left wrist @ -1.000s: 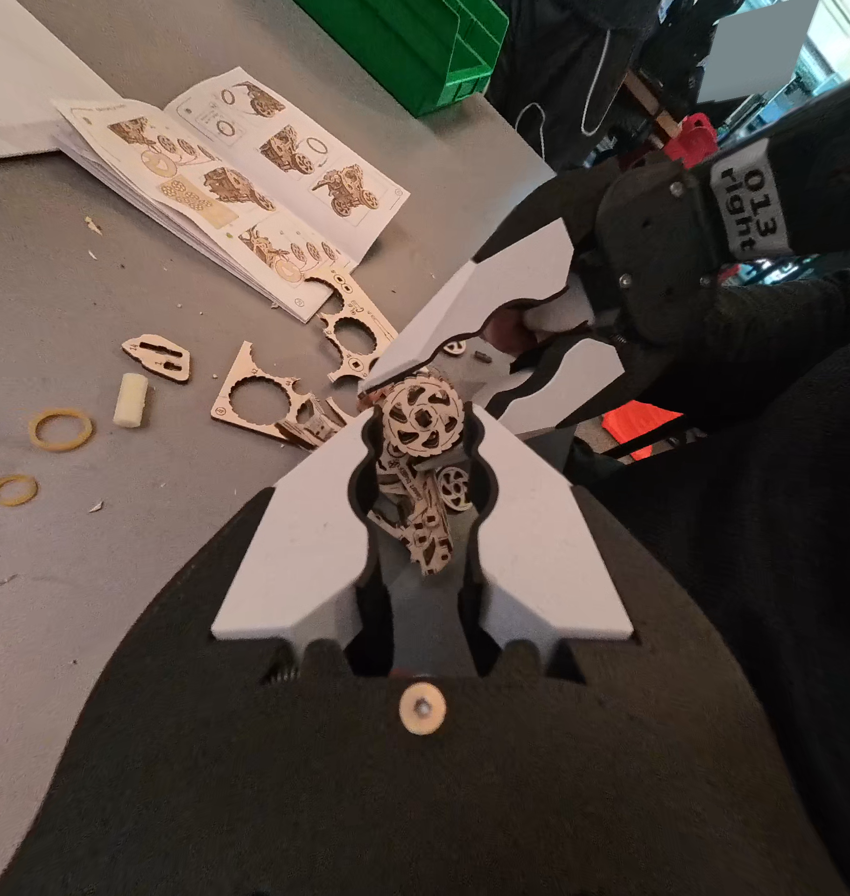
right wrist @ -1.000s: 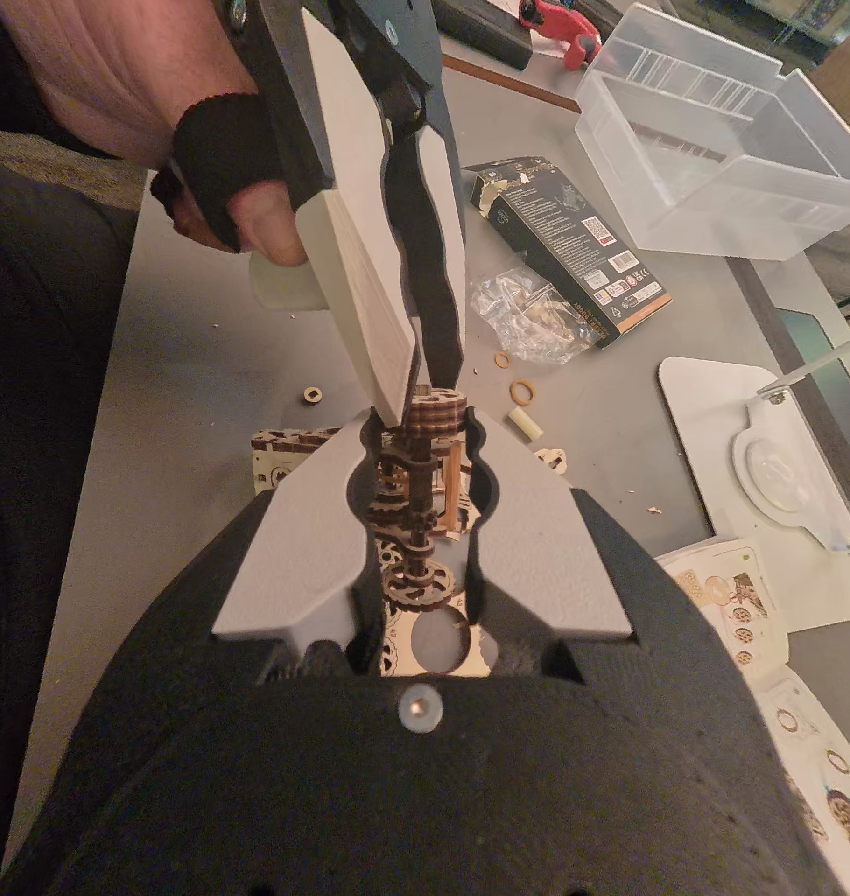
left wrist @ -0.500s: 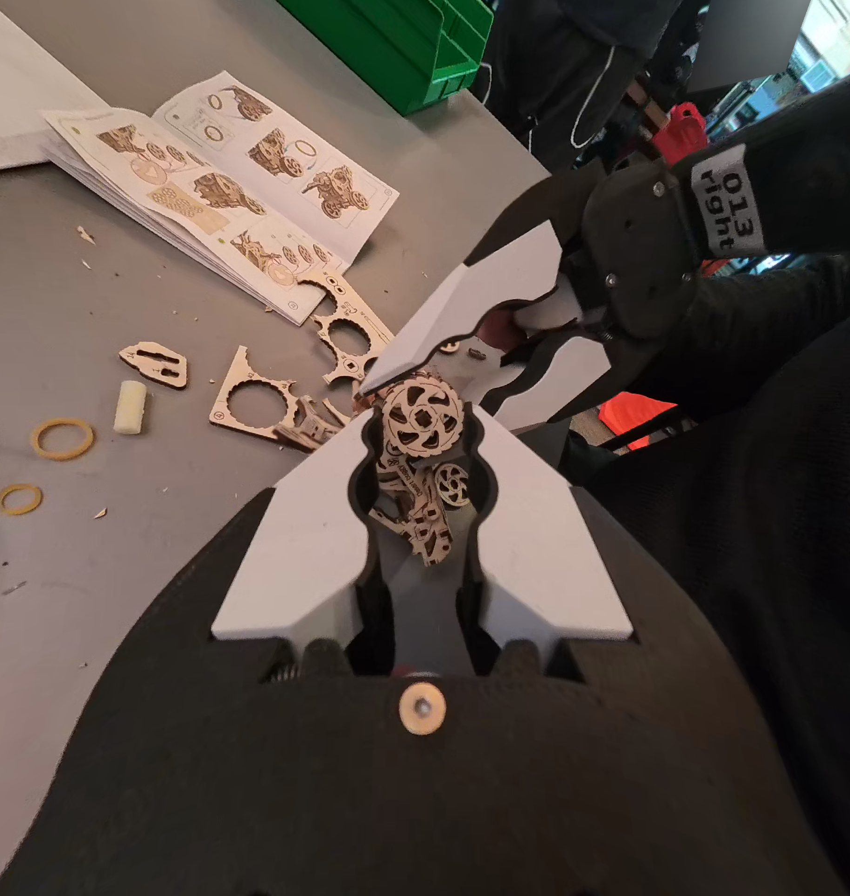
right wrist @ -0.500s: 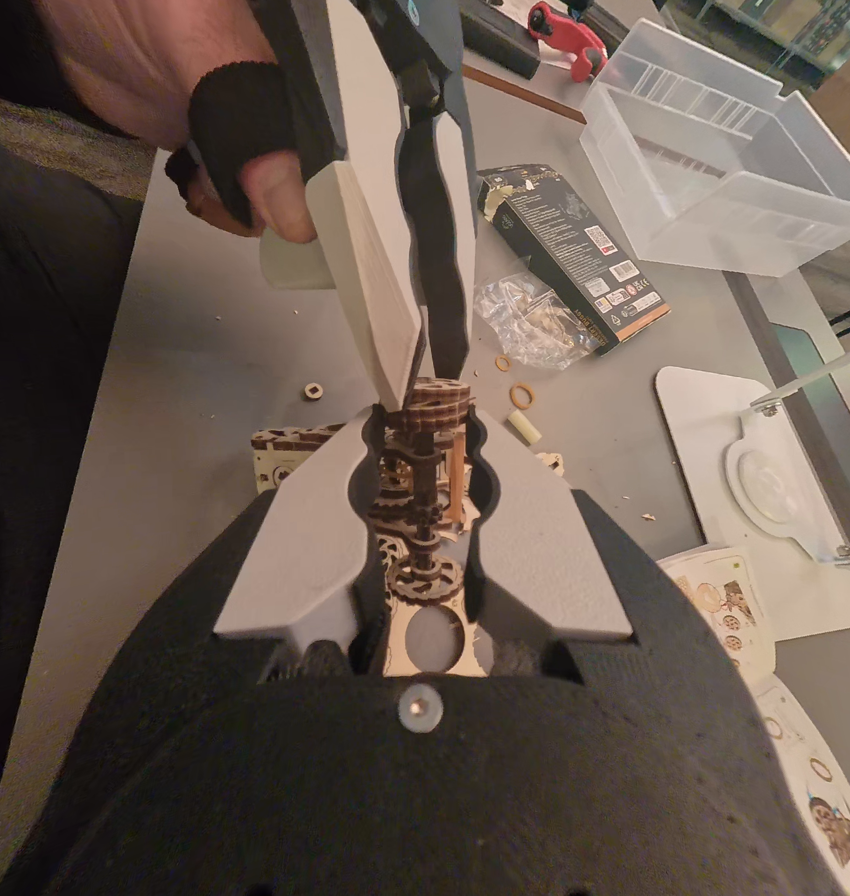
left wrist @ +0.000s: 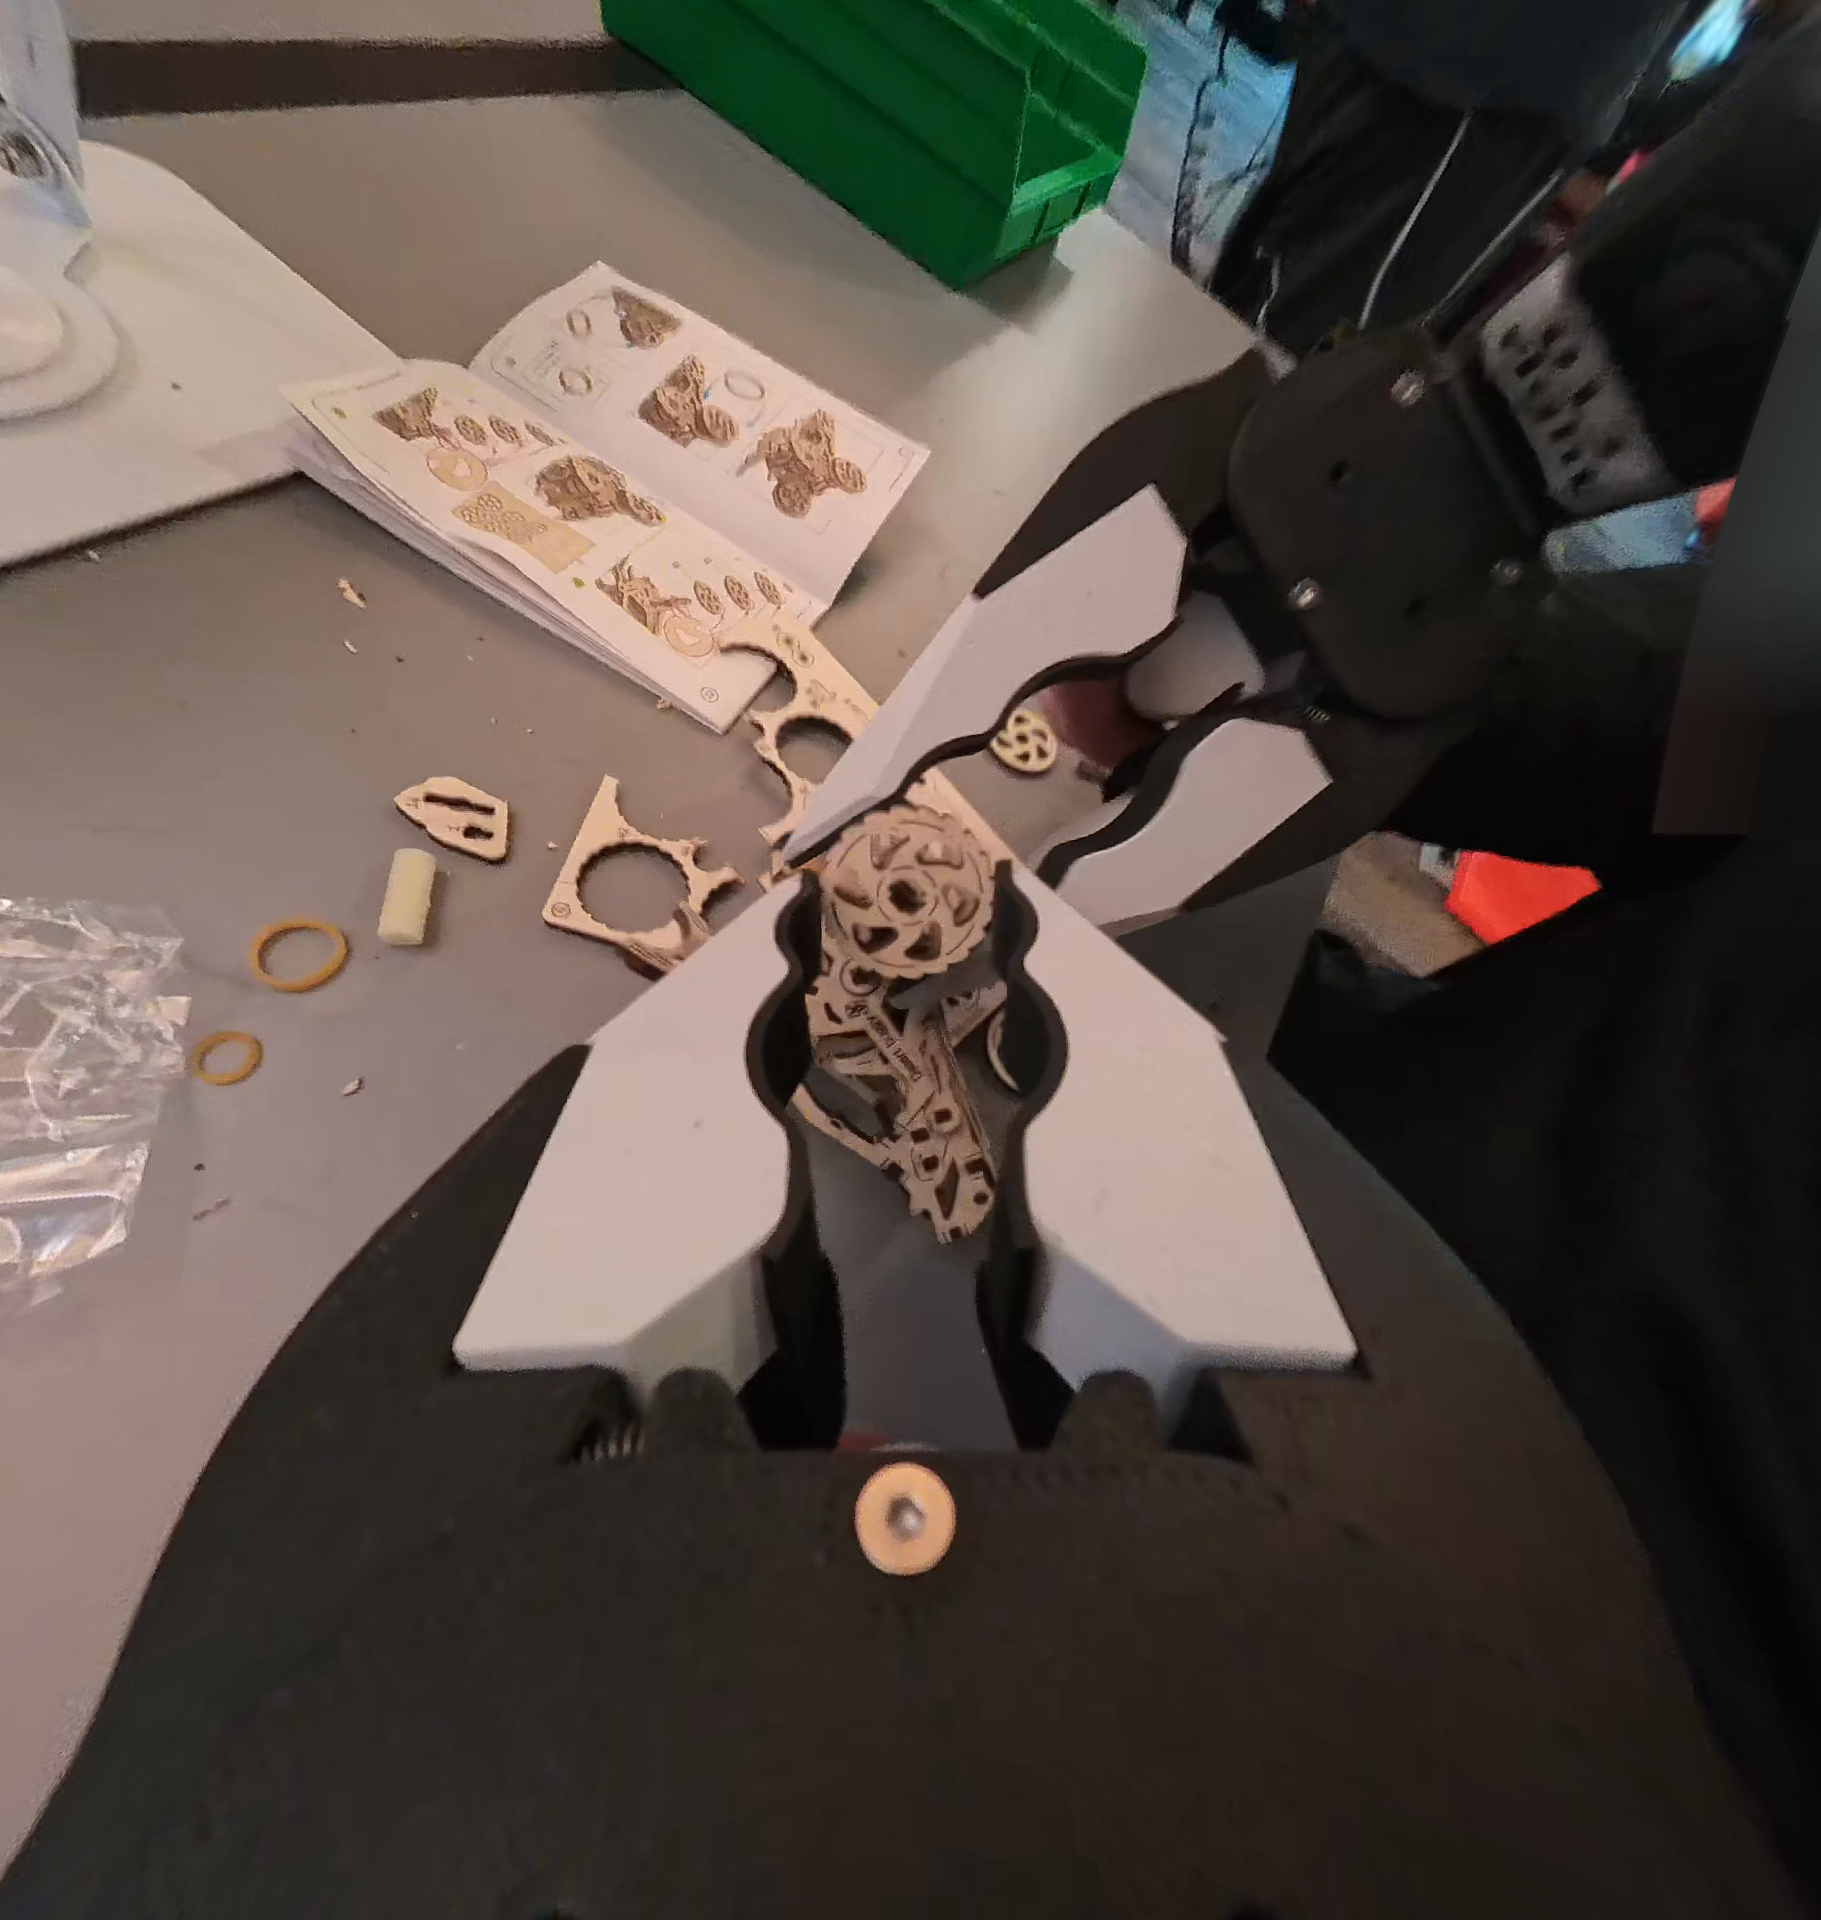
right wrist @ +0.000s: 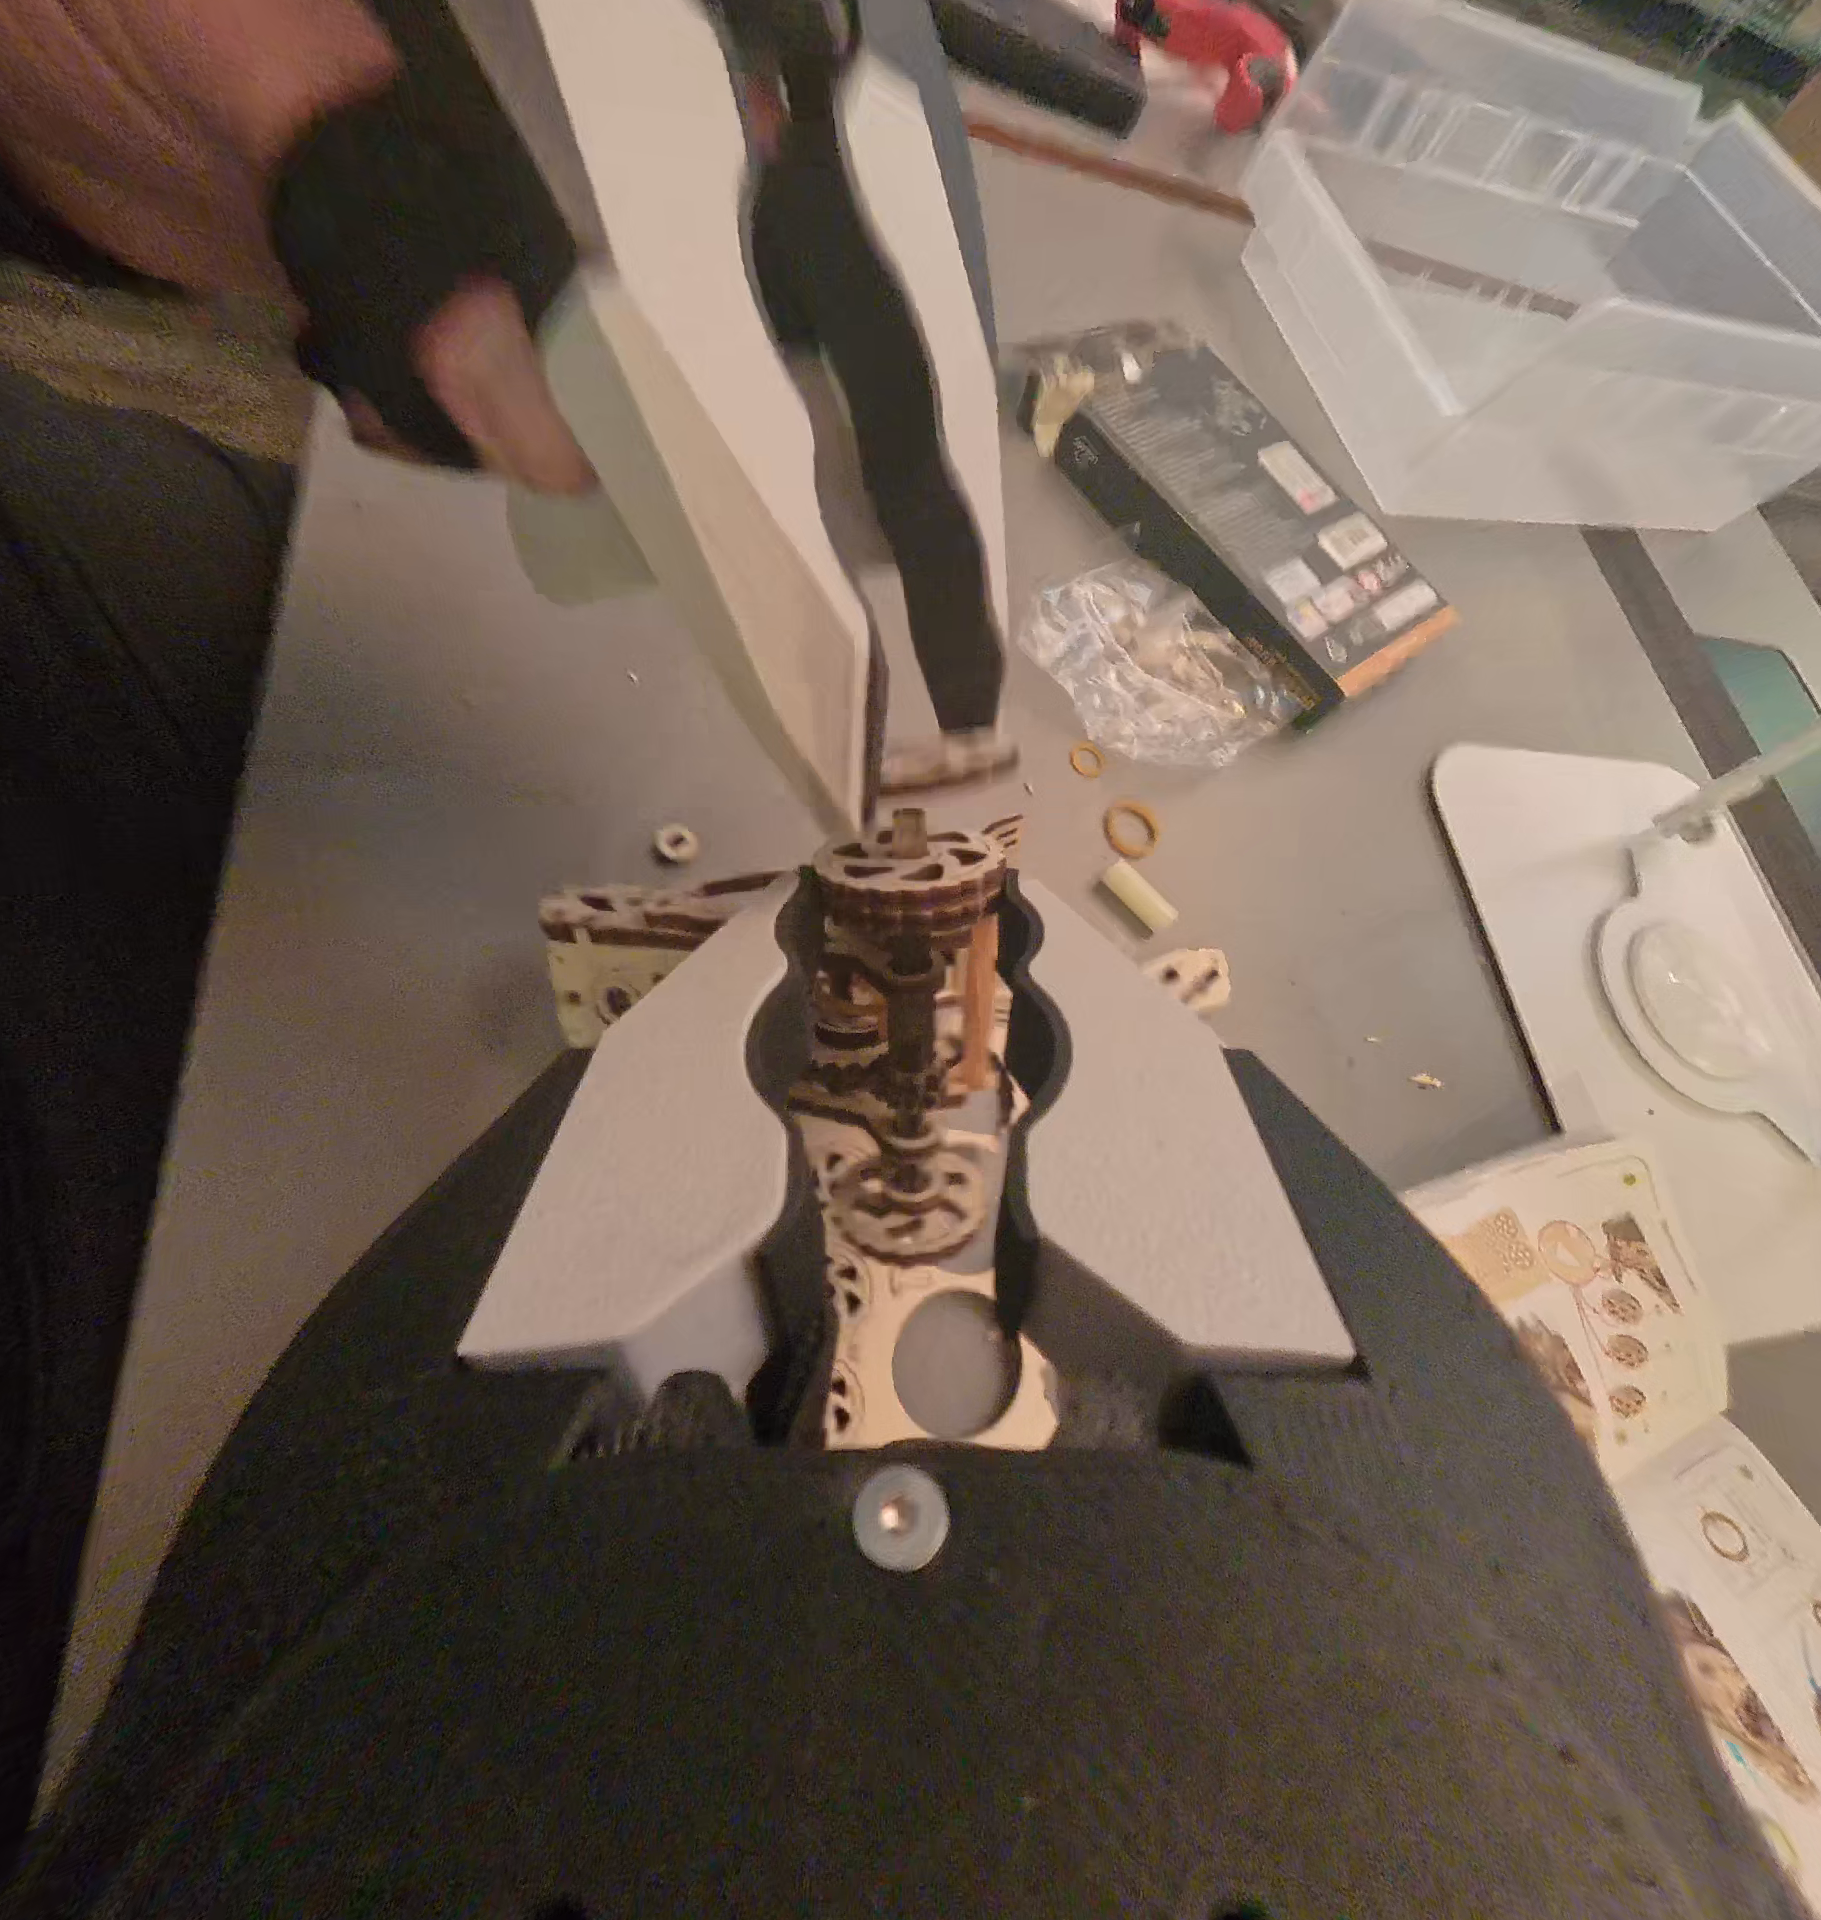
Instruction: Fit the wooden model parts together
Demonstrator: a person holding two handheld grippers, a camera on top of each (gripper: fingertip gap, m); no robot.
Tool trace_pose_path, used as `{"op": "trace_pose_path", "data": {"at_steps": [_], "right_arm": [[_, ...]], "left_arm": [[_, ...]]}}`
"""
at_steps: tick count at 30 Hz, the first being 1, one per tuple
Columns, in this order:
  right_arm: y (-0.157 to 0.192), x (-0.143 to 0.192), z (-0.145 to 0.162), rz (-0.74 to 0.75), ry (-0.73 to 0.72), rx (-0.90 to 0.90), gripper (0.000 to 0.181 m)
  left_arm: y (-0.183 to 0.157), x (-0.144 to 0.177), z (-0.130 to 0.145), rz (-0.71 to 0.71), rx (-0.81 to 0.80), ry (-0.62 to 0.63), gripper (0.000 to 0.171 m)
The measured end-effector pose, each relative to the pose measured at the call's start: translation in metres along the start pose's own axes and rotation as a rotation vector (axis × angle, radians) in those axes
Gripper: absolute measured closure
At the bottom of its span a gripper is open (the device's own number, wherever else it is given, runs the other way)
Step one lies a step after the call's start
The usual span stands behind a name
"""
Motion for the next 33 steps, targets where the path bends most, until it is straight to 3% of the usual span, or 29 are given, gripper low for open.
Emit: {"op": "trace_pose_path", "data": {"at_steps": [5, 10, 14, 17, 23, 28, 30, 33], "right_arm": [[-0.003, 0.004, -0.007, 0.017, -0.021, 0.011, 0.151], [-0.002, 0.001, 0.002, -0.002, -0.009, -0.006, 0.150], [-0.001, -0.001, 0.002, -0.008, -0.010, -0.007, 0.150], [0.000, -0.001, 0.001, -0.007, -0.008, -0.002, 0.150], [0.000, -0.002, 0.000, 0.003, -0.002, 0.009, 0.150], [-0.001, -0.001, 0.003, 0.018, 0.012, 0.023, 0.151], [0.000, 0.000, 0.001, 0.021, 0.000, 0.032, 0.150], [0.002, -0.001, -0.002, 0.017, -0.001, 0.044, 0.150]], "left_arm": [[0.009, 0.013, -0.002, -0.012, 0.008, 0.079, 0.142], [0.049, 0.020, 0.046, -0.192, -0.039, 0.318, 0.141], [0.066, 0.017, 0.084, -0.201, 0.019, 0.404, 0.140], [0.066, 0.021, 0.069, -0.202, 0.041, 0.339, 0.118], [0.003, 0.004, 0.000, -0.004, -0.039, 0.152, 0.121], [-0.003, -0.016, 0.001, 0.036, 0.018, 0.187, 0.125], [0.002, -0.015, 0.002, 0.011, 0.021, 0.181, 0.140], [0.001, -0.017, 0.003, 0.017, 0.043, 0.188, 0.136]]}}
Point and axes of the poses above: each gripper's, where its closed fingertips meet, x back along the fingers, z out of its underside, y = z × x across the jaws, the point moved 4 cm from there along x, back along the fingers, and after that the axes turned 2 degrees about x, right-handed, at the moved point
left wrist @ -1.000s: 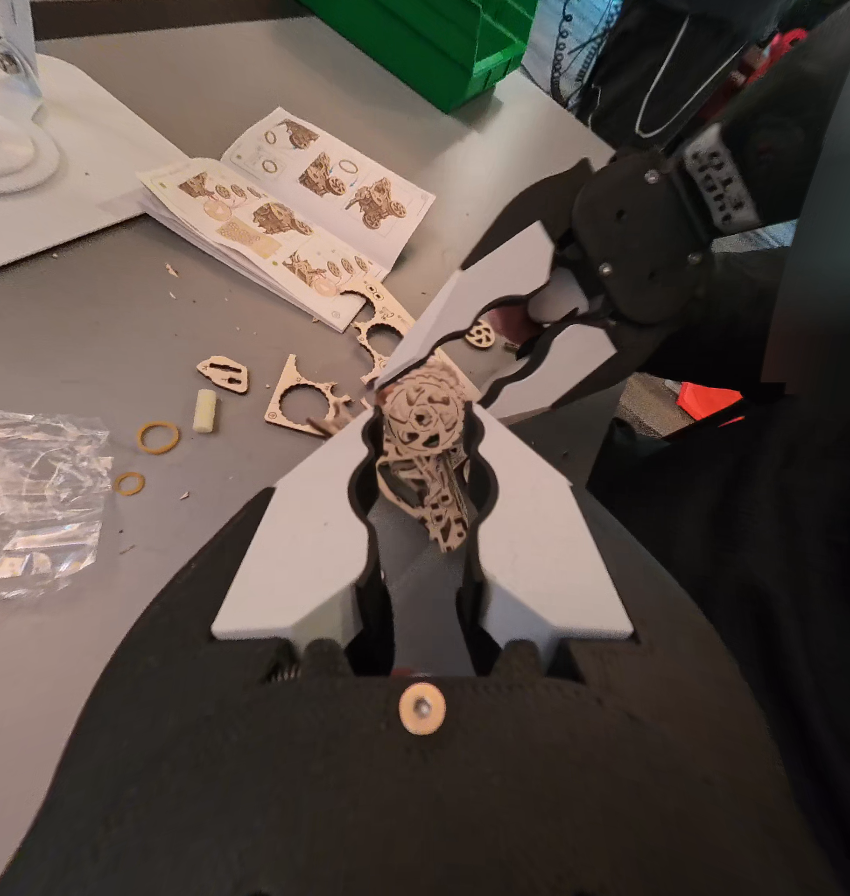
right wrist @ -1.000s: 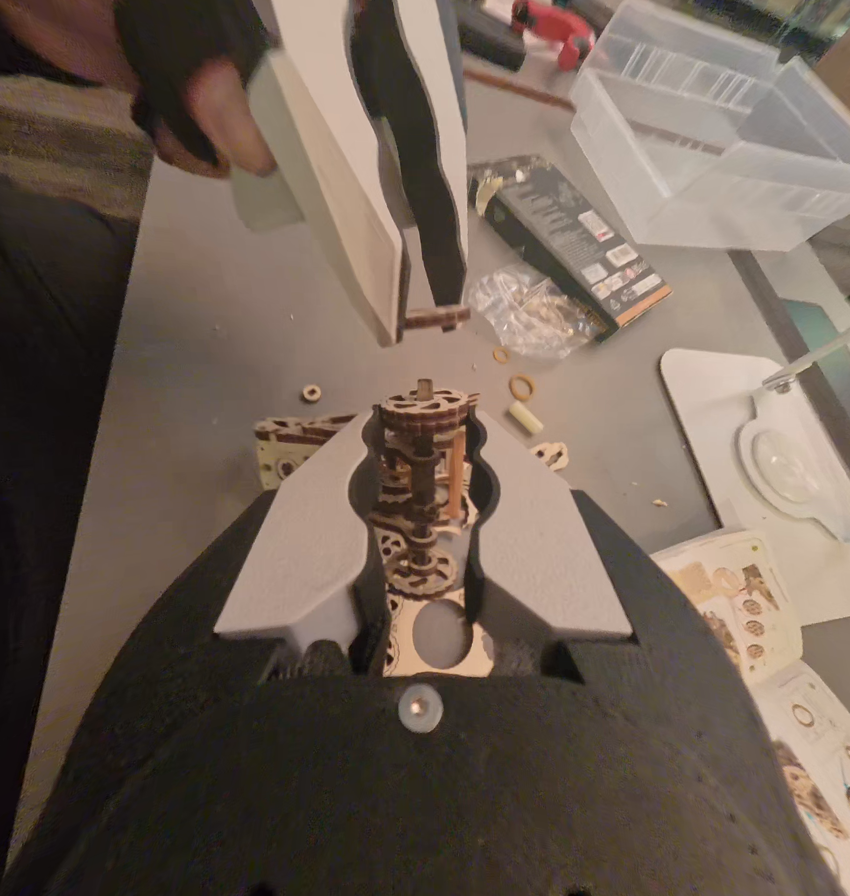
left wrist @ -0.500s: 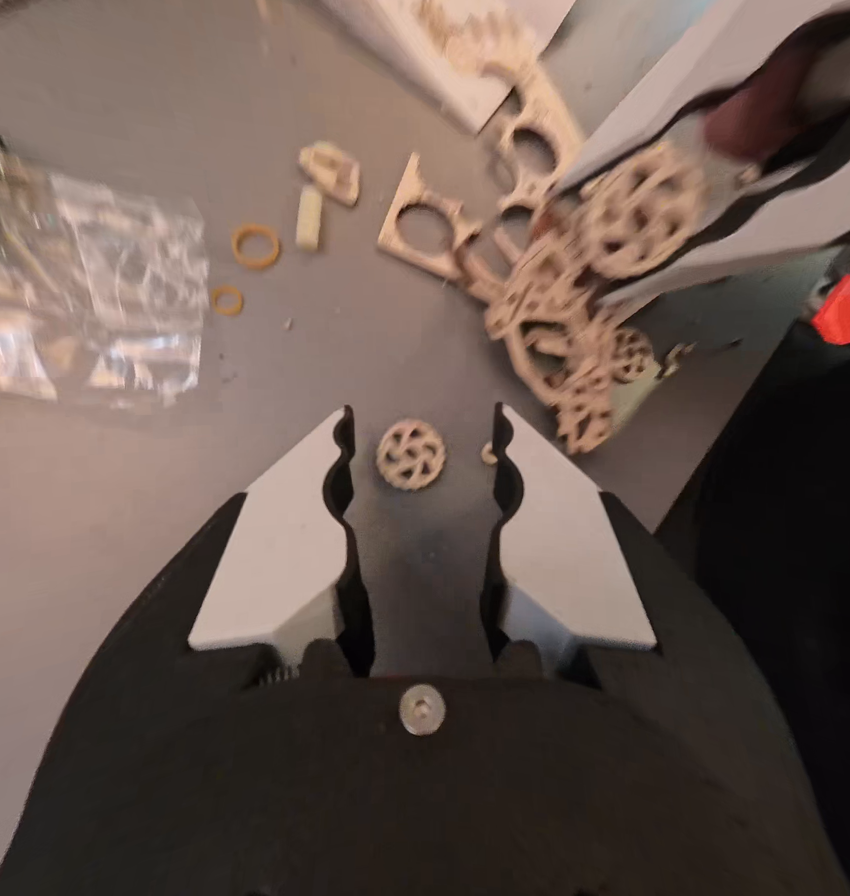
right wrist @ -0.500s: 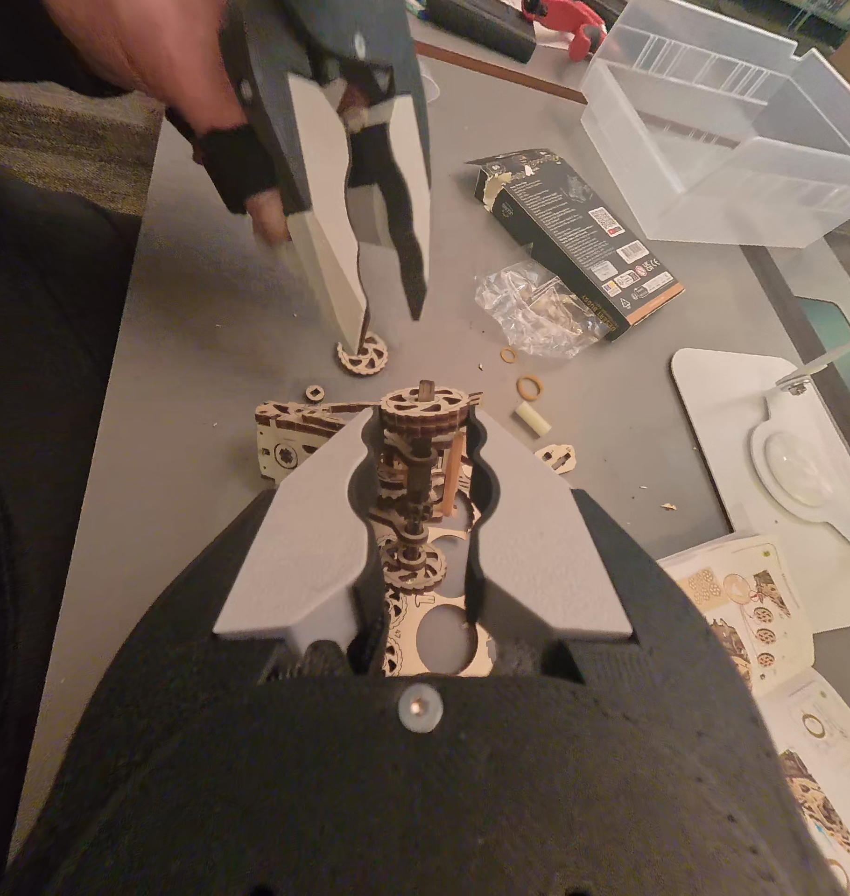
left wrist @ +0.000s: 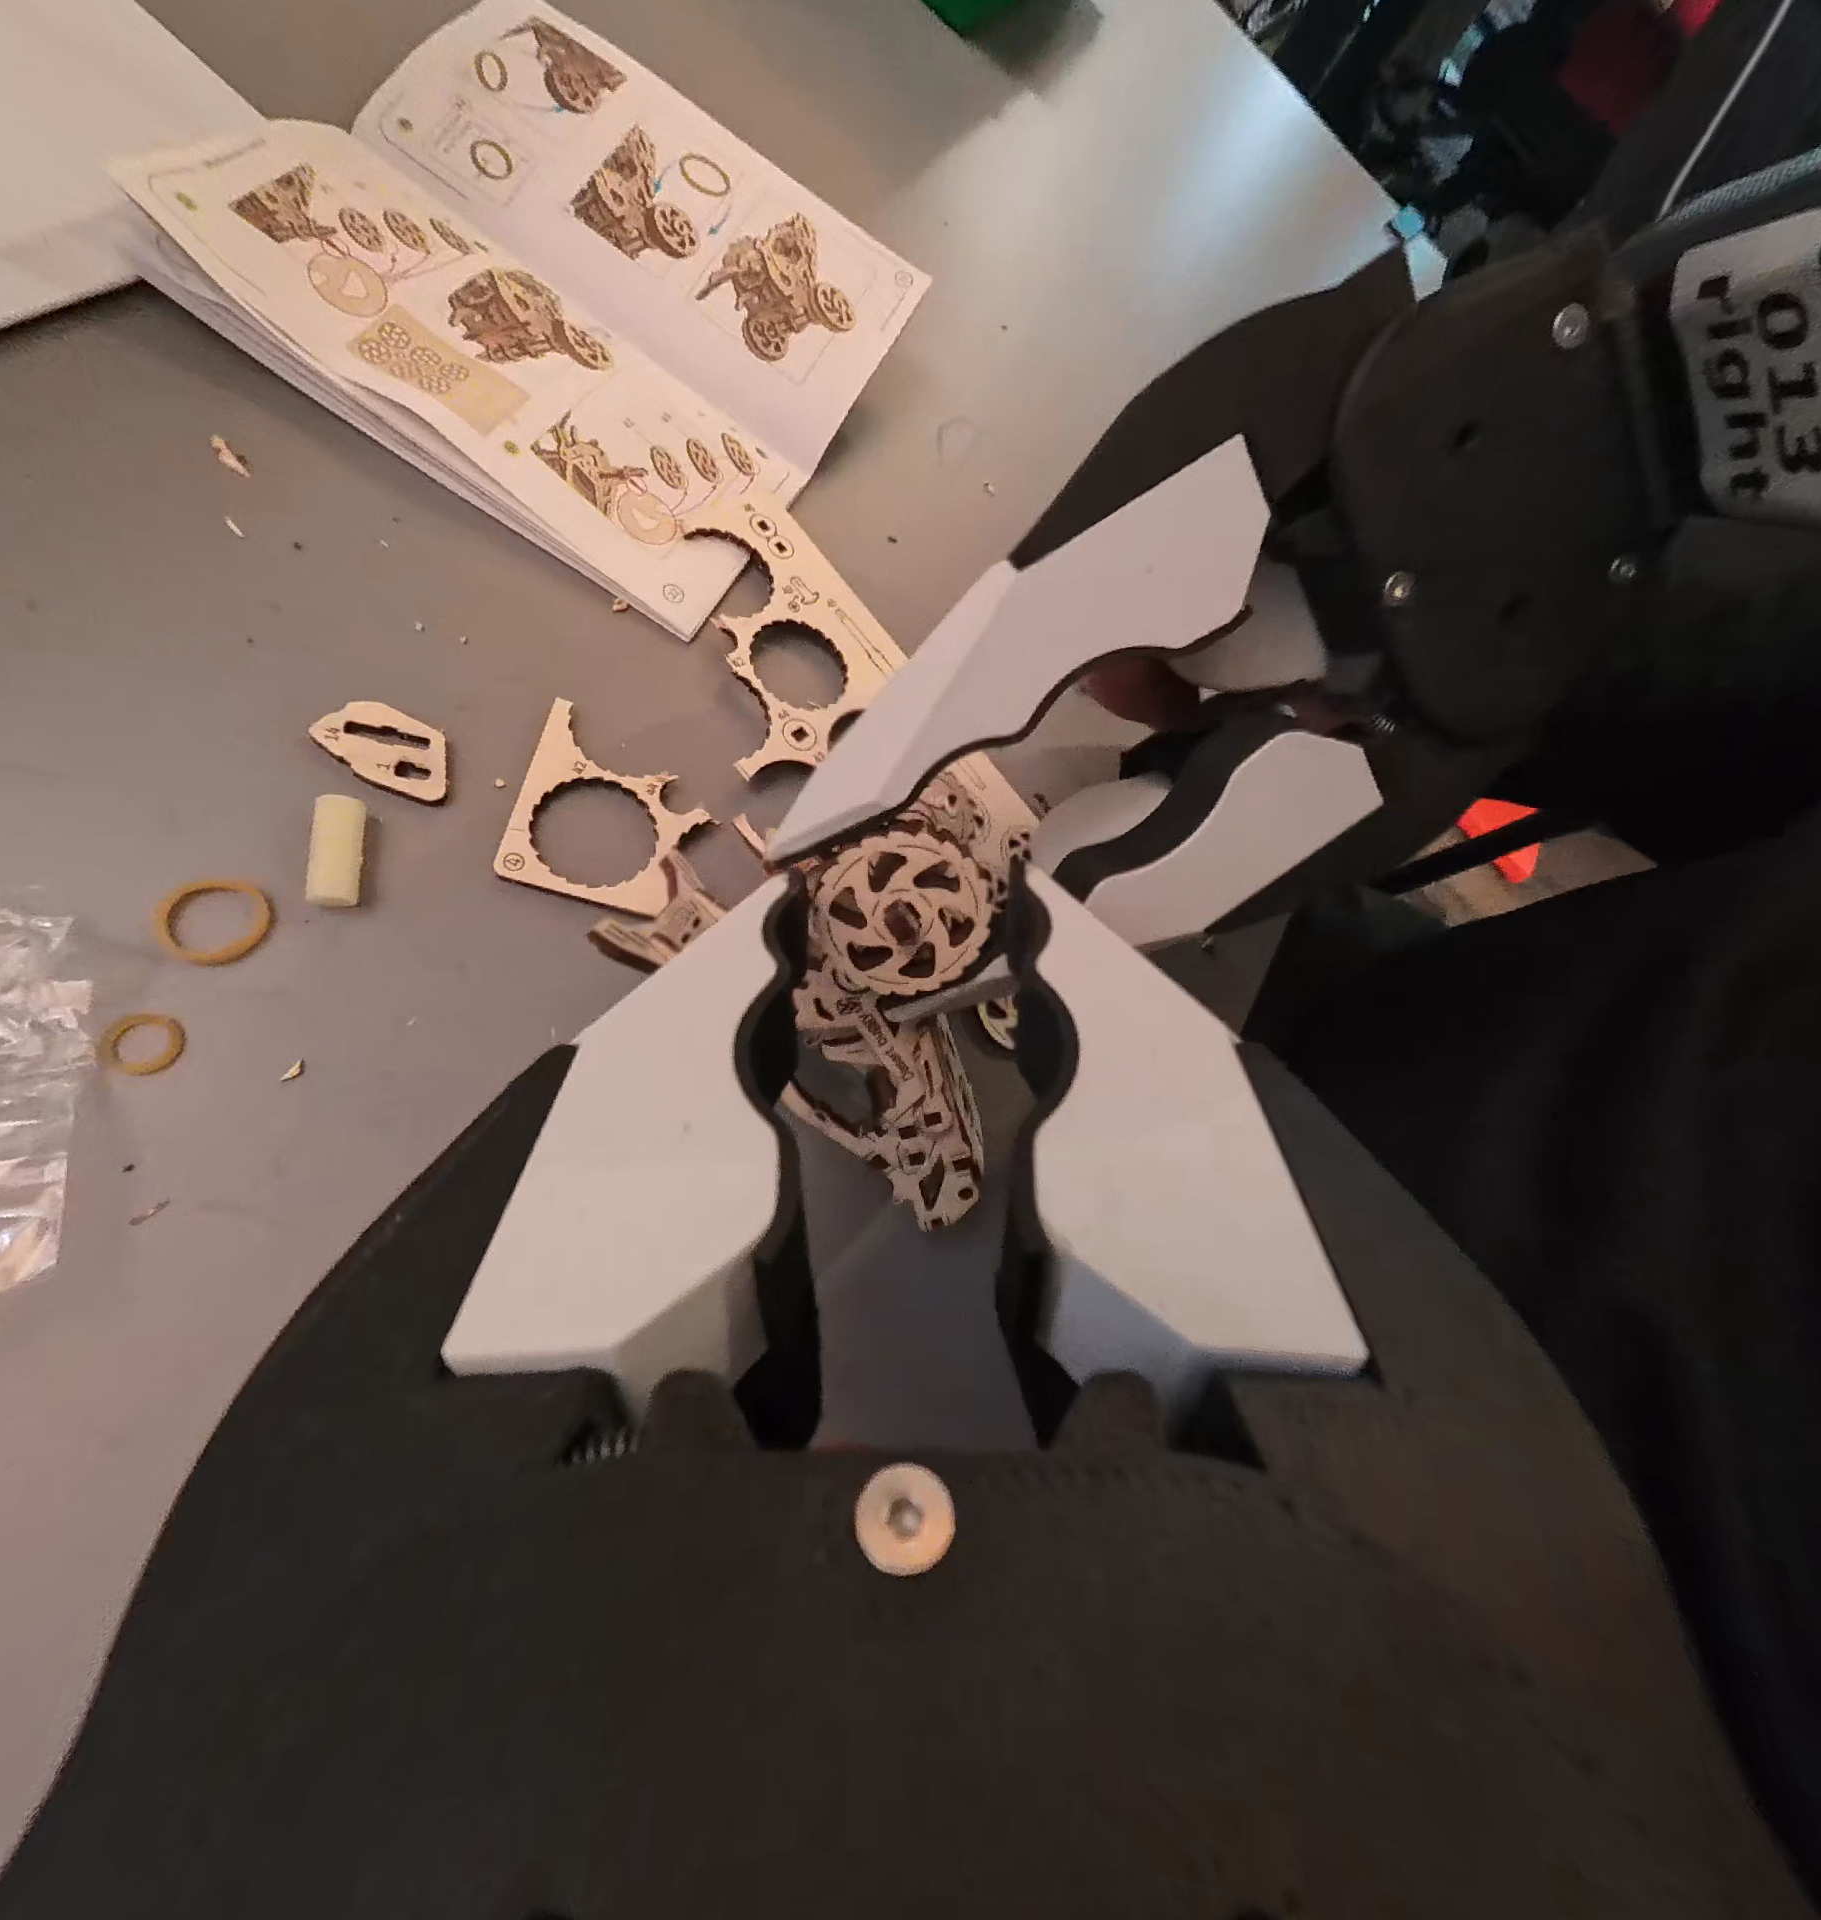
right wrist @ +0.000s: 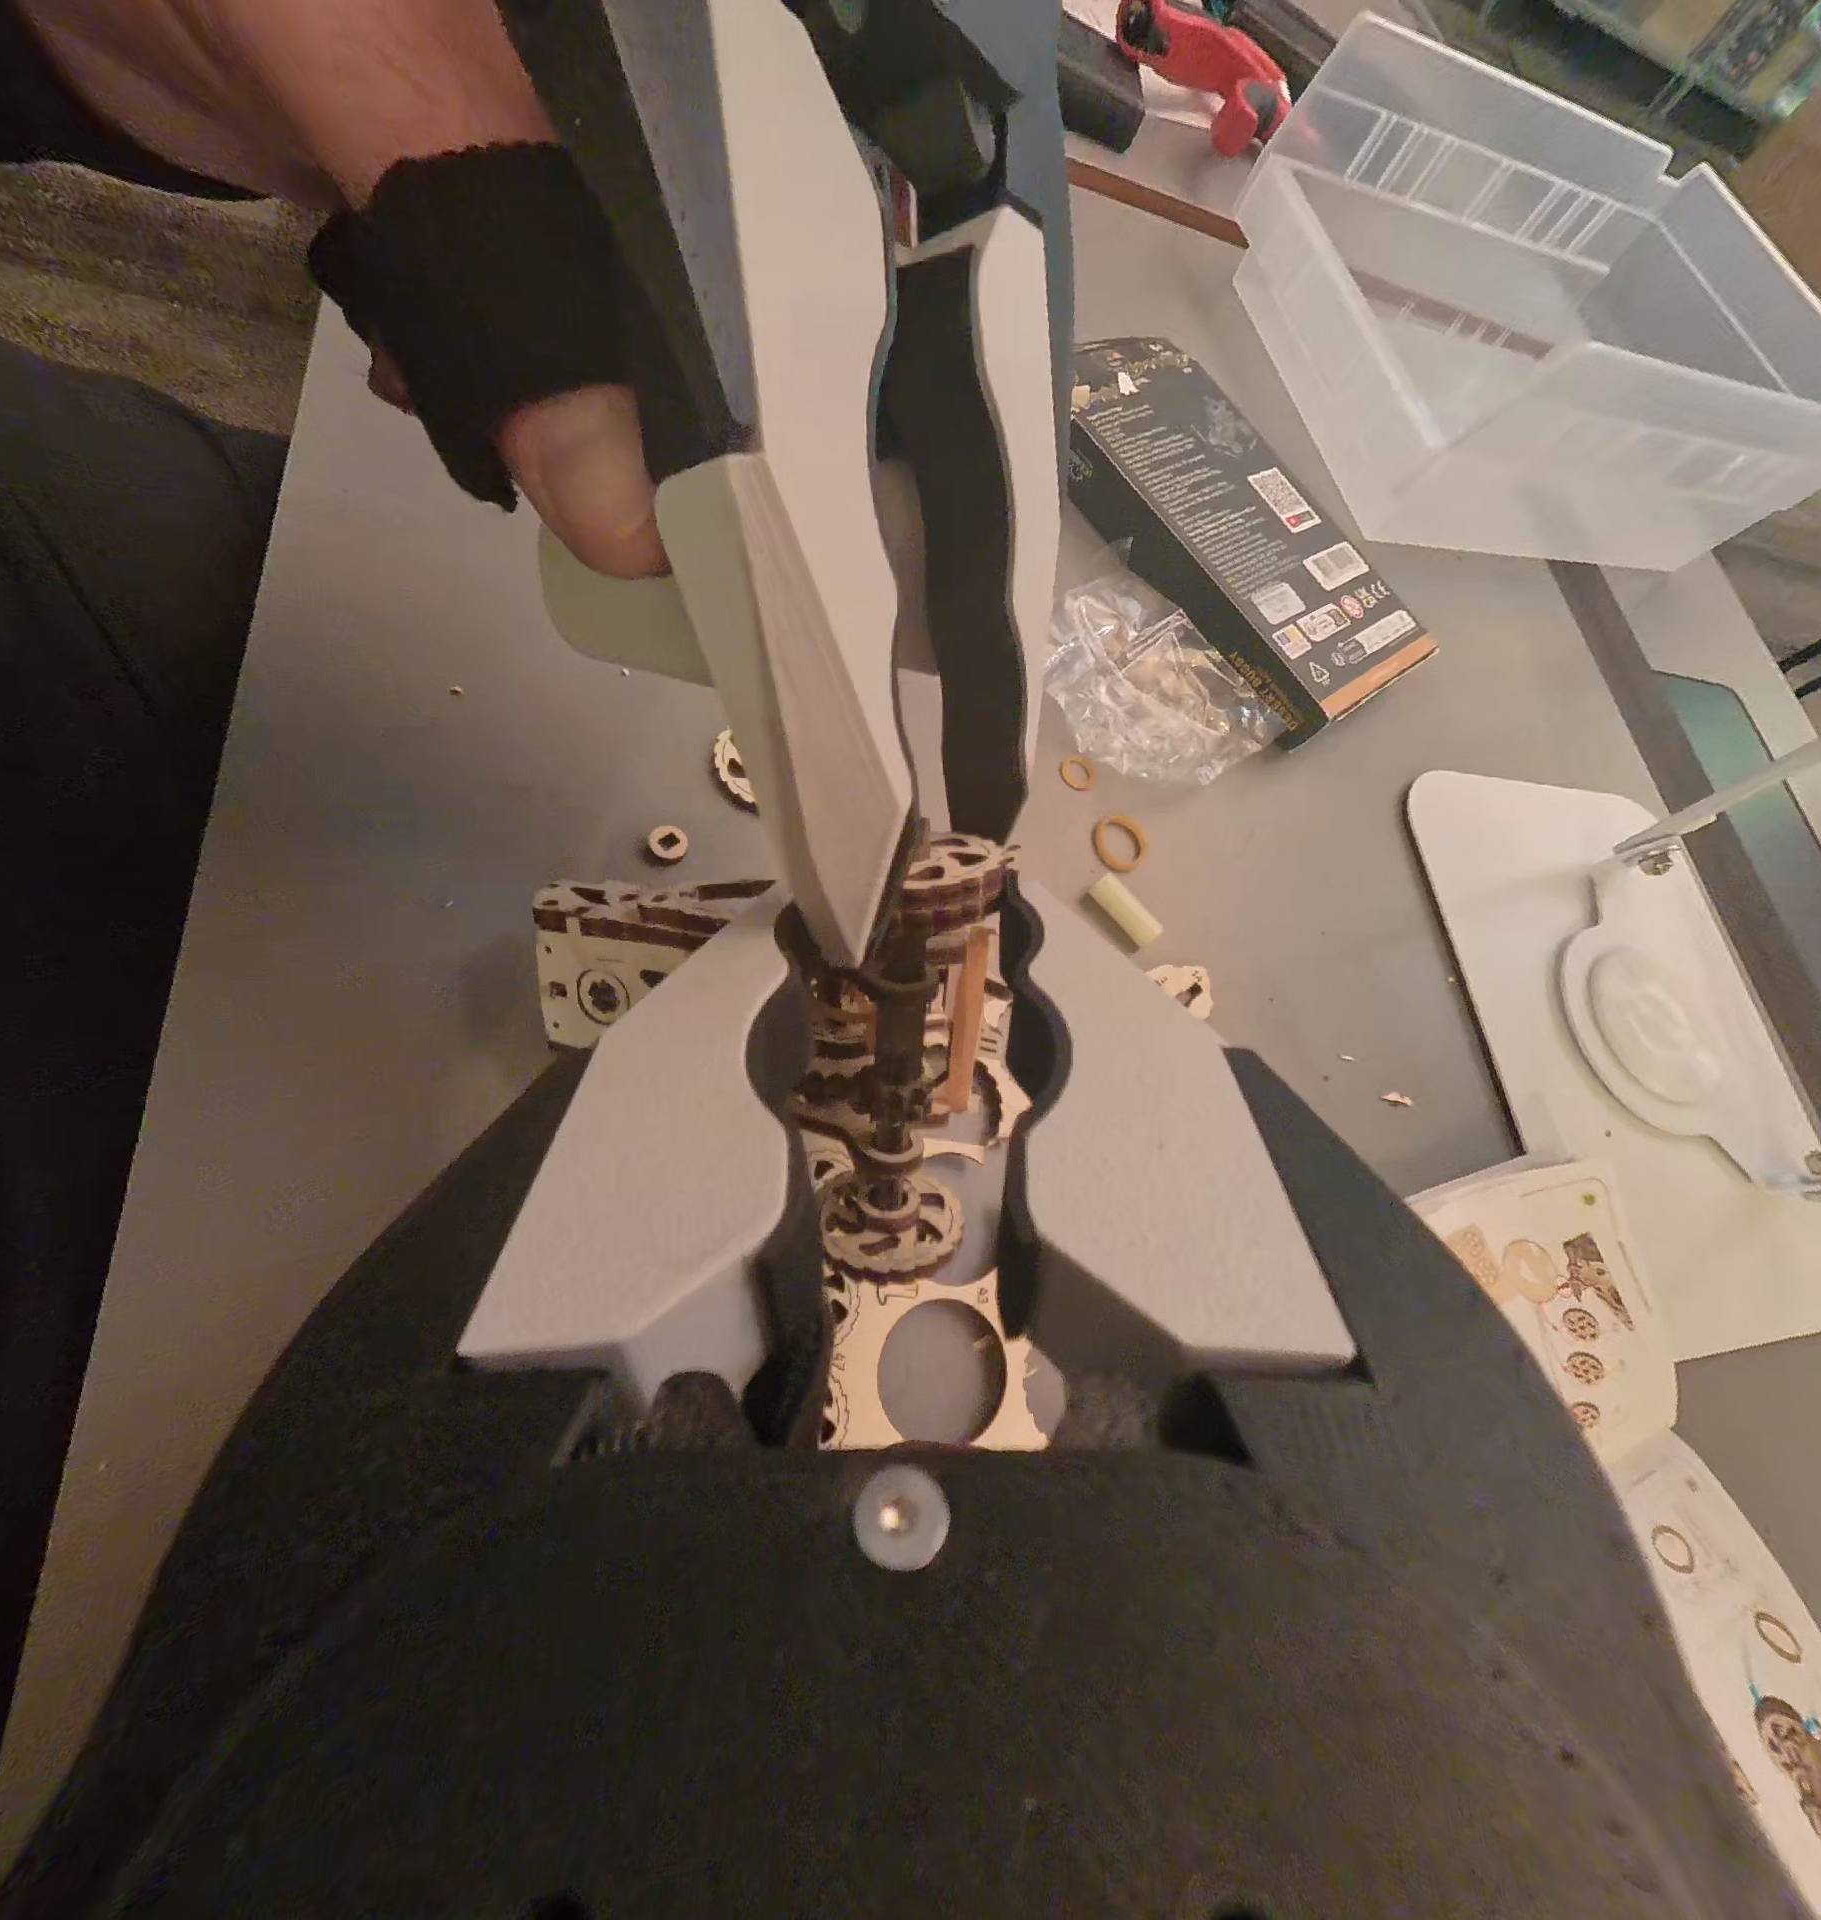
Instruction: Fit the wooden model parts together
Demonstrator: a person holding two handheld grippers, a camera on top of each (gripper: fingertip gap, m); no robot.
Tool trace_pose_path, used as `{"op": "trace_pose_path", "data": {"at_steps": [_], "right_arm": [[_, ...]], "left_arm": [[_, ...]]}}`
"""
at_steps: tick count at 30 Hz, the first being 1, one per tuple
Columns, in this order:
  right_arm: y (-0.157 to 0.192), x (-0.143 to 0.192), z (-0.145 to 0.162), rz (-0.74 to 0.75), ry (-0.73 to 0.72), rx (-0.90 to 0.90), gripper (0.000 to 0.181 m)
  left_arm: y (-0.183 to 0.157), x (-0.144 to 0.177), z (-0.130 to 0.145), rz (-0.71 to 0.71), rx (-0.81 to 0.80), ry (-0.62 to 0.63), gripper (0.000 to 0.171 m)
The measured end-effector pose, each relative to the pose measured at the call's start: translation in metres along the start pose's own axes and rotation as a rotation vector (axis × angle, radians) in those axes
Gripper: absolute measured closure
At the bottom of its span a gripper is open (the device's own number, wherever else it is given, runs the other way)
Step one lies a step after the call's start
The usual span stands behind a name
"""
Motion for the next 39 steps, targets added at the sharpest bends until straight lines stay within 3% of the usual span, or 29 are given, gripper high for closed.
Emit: {"op": "trace_pose_path", "data": {"at_steps": [11, 18, 23, 25, 27, 32, 36, 39], "right_arm": [[0.001, -0.002, 0.002, 0.008, 0.029, 0.005, 0.150], [0.004, -0.002, -0.001, -0.005, 0.010, 0.022, 0.150], [0.002, -0.001, -0.002, 0.003, -0.005, 0.013, 0.150], [0.006, -0.003, -0.001, 0.003, 0.003, 0.041, 0.150], [0.008, -0.004, -0.002, -0.004, -0.004, 0.029, 0.150], [0.002, -0.003, -0.002, 0.047, 0.013, 0.021, 0.151], [0.002, -0.007, 0.007, 0.054, 0.050, 0.024, 0.151], [0.005, -0.008, 0.004, 0.043, 0.032, 0.022, 0.151]], "left_arm": [[-0.002, 0.001, 0.000, -0.123, -0.117, 0.062, 0.141], [-0.002, 0.005, 0.001, -0.056, -0.080, 0.119, 0.141], [-0.005, 0.006, -0.003, -0.117, -0.219, 0.204, 0.141], [-0.008, 0.005, 0.000, -0.172, -0.391, 0.277, 0.141], [-0.009, 0.007, 0.000, -0.165, -0.445, 0.317, 0.141], [-0.007, 0.006, -0.005, -0.212, -0.349, 0.287, 0.141], [-0.003, 0.018, -0.017, -0.117, -0.096, 0.143, 0.141], [0.004, 0.033, -0.021, -0.175, -0.159, 0.165, 0.141]]}}
Point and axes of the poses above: each gripper's, where its closed fingertips meet, x back along the fingers, z out of its underside, y = z × x across the jaws, the point moved 4 cm from there along x, back along the fingers, and after that the axes turned 2 degrees about x, right-handed, at the moved point
